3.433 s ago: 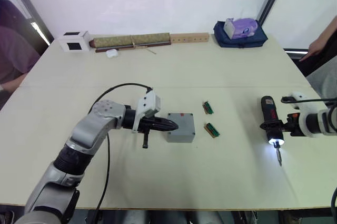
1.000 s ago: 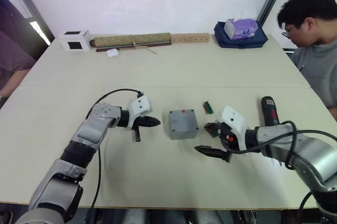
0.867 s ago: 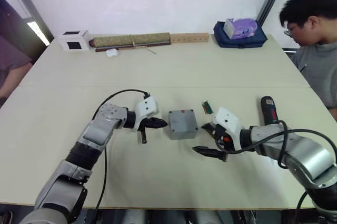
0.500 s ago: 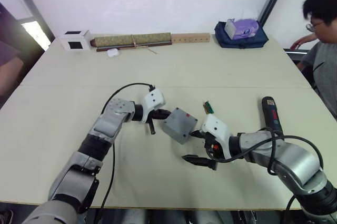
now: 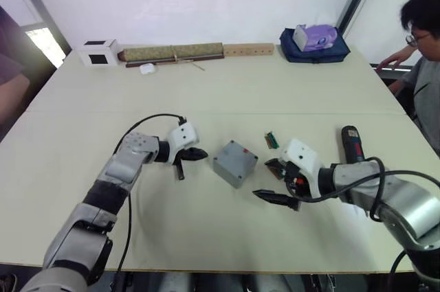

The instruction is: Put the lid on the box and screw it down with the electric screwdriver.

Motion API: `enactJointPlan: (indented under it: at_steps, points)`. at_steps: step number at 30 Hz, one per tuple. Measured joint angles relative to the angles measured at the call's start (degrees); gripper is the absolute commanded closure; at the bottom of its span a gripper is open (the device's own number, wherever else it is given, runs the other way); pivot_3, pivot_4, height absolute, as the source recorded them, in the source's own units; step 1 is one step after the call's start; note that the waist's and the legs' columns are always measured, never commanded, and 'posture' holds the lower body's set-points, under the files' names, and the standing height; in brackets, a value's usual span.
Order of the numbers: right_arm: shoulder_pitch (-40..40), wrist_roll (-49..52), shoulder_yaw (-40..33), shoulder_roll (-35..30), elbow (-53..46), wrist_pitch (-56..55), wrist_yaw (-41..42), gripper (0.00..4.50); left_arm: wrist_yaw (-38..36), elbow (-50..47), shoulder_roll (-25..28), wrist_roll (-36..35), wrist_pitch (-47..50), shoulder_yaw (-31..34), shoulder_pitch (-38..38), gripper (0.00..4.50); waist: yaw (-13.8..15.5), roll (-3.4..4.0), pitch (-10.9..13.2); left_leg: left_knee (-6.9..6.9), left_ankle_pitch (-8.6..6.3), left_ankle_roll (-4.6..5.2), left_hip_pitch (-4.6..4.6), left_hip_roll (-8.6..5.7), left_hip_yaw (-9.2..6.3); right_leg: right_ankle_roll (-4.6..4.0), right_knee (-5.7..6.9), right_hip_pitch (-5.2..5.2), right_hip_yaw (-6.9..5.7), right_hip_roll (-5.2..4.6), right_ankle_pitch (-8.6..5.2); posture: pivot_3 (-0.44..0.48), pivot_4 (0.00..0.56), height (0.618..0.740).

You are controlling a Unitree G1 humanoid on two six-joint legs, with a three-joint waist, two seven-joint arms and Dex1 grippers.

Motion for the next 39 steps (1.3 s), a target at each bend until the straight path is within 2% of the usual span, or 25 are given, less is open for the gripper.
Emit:
enactJointPlan:
  at_steps: [4, 10, 14, 22, 29, 39]
  points:
    - [-3.4, -5.2, 4.2, 0.4, 7.7, -6.0, 2.4, 0.03, -0.9, -5.5, 0.2, -1.3, 4.3, -0.8, 2.6, 4.5, 0.0, 0.0, 0.0, 0.0, 0.0, 0.0, 0.04, 0.0, -0.01, 0.0, 0.05, 0.0, 0.0, 0.08, 0.0, 0.0, 0.15, 0.74]
    - [-7.1, -9.0, 8.6, 5.1, 13.0, -10.5, 5.2, 0.03, 0.9, -6.5, -2.4, -1.2, 6.4, -1.2, 2.7, 4.5, 0.0, 0.0, 0.0, 0.0, 0.0, 0.0, 0.03, 0.0, -0.01, 0.0, 0.05, -0.01, 0.0, 0.06, 0.0, 0.0, 0.15, 0.74]
    - [-7.3, -8.9, 10.0, 6.8, 11.6, -10.2, 6.9, 0.03, 4.1, -5.2, -4.6, -0.8, 5.8, -1.2, 1.9, 4.5, 0.3, 0.0, 0.0, 0.02, 0.0, -0.01, 0.02, -0.03, -0.02, 0.0, 0.05, 0.0, -0.01, -0.02, 0.0, 0.0, 0.15, 0.74]
    - [-2.6, -8.8, 9.8, 7.7, 6.8, -6.9, 5.9, 0.03, 8.6, -0.7, -6.5, 0.2, 2.5, -0.3, -0.7, 4.5, 0.0, 0.0, 0.0, 0.01, 0.0, -0.01, 0.02, -0.03, -0.04, 0.0, 0.06, 0.0, -0.01, 0.03, 0.0, 0.0, 0.15, 0.74]
    - [-0.9, -7.7, 8.0, 9.5, 2.5, -2.2, 2.5, 0.03, 8.3, -0.5, -6.8, 0.1, 2.4, -0.2, -1.0, 4.5, 0.1, 0.0, 0.0, 0.01, 0.01, -0.02, 0.03, -0.03, -0.04, 0.0, 0.08, 0.0, -0.01, 0.03, 0.0, 0.0, 0.15, 0.74]
    - [-0.1, -7.4, 7.7, 9.9, 1.7, -1.3, 1.2, 0.03, 5.5, -0.8, -6.0, -0.1, 2.8, -0.4, -0.9, 4.5, 0.0, 0.0, 0.0, 0.01, 0.01, -0.02, 0.03, -0.04, -0.04, 0.0, 0.08, 0.0, -0.01, 0.04, 0.0, 0.0, 0.15, 0.74]
